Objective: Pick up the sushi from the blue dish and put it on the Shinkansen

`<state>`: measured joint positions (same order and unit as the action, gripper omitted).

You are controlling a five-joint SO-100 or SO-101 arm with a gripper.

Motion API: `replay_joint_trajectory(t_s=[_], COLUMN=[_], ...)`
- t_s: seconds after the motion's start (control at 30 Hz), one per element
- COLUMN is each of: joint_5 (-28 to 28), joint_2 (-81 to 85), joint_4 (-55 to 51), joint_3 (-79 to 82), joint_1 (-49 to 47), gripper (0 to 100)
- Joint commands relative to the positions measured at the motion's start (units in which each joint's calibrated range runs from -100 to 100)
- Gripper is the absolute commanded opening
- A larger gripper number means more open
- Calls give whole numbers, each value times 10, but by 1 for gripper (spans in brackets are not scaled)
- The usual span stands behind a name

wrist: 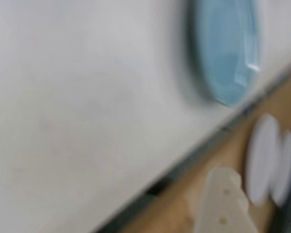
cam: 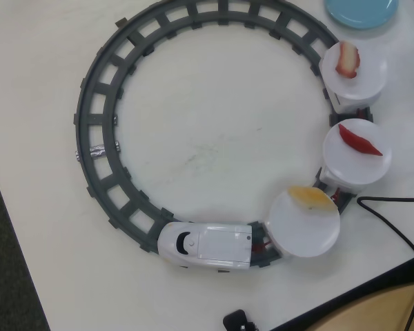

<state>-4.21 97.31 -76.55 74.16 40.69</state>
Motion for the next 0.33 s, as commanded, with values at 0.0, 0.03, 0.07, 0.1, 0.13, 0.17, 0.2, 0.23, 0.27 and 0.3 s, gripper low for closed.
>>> replay_joint_trajectory(t_s=[0.0, 0.03, 0.07, 0.1, 0.13, 0.17, 0.2, 0.23, 0.27, 0.3], joint_5=[36, 40, 41, 41, 41, 41, 41, 41, 41, 41], joint_2=[16, 19, 19, 19, 19, 19, 19, 19, 19, 19], joint_4=[11, 12, 12, 12, 12, 13, 15, 17, 20, 21], joint_3=[89, 108, 123, 135, 145, 150, 151, 154, 158, 163], joint_1=[-20, -25, -27, -27, -27, -26, -21, -21, -21, -21], gripper=[13, 13, 13, 13, 13, 13, 13, 13, 13, 13])
